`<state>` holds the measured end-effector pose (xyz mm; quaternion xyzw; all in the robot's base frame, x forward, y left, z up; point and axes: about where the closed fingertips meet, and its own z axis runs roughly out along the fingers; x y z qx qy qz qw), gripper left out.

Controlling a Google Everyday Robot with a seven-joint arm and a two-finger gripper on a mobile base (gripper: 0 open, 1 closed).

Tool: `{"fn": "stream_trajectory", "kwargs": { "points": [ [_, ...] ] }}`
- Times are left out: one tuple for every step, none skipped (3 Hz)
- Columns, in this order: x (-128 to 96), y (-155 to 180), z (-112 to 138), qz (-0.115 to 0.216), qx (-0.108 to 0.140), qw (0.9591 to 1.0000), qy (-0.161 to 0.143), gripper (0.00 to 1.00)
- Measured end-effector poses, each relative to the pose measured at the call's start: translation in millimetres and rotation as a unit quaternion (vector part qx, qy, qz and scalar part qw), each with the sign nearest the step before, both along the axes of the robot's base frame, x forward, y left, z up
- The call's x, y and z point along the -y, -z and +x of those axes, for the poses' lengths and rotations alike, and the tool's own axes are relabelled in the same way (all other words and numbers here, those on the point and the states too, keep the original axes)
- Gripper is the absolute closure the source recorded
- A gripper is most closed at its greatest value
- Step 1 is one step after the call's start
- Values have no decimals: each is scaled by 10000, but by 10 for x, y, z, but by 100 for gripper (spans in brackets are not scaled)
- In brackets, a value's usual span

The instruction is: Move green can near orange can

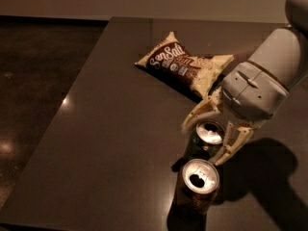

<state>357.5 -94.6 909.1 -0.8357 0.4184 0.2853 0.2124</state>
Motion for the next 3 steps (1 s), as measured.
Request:
{"fn": "stream_trajectory", "kwargs": {
  "points": [
    [-52, -3, 82, 47, 138, 9998, 112, 13],
    [-93, -9, 141, 81, 241, 9995, 190, 0],
    [-96, -10, 145, 84, 250, 9995, 197, 0]
  ]
}}
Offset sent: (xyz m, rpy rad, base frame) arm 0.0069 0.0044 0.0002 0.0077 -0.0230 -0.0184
